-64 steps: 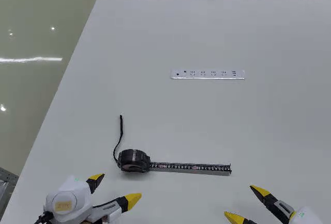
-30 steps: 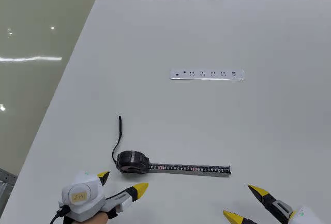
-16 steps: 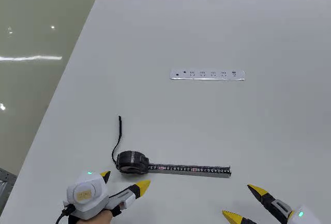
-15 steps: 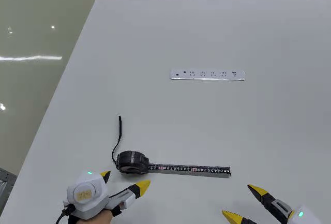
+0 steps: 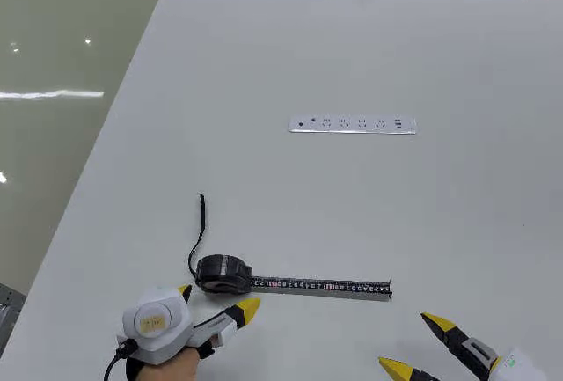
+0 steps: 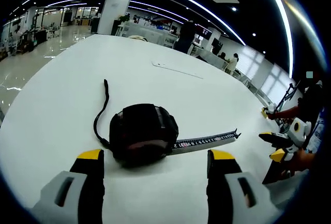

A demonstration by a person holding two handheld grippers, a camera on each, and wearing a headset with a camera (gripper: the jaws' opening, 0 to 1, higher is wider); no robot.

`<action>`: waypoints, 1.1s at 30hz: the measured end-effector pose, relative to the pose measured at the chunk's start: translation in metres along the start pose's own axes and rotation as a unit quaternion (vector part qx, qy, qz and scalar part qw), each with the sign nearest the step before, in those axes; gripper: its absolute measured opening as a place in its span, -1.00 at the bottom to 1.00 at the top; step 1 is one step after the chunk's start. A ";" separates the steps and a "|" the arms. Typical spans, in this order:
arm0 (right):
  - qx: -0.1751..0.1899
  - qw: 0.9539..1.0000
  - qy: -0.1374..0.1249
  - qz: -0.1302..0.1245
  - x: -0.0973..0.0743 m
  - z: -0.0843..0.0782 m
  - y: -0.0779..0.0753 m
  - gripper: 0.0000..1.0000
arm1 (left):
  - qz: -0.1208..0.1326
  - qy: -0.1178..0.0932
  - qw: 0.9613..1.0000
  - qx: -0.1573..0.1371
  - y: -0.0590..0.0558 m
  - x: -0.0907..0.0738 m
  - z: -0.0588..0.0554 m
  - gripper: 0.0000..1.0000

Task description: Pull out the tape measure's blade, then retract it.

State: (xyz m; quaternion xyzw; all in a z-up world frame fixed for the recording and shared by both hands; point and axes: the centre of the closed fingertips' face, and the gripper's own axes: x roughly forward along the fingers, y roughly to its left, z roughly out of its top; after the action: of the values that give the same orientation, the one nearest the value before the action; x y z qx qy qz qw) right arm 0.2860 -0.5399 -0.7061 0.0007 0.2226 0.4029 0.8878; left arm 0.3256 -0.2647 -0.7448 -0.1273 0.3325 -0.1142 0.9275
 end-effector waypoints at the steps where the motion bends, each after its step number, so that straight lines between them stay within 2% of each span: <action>1: -0.001 1.000 0.000 0.000 0.000 0.000 0.000 0.22 | 0.001 0.000 1.000 0.000 -0.001 0.000 0.001 0.61; 33: 0.003 1.000 0.010 0.002 0.002 -0.006 -0.004 0.18 | 0.021 -0.011 0.999 -0.043 0.006 0.020 0.006 0.60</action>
State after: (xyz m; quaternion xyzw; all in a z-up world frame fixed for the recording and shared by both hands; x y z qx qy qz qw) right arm 0.2878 -0.5421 -0.7126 -0.0004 0.2323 0.4044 0.8846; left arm 0.3448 -0.2643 -0.7539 -0.1611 0.3293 -0.0787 0.9270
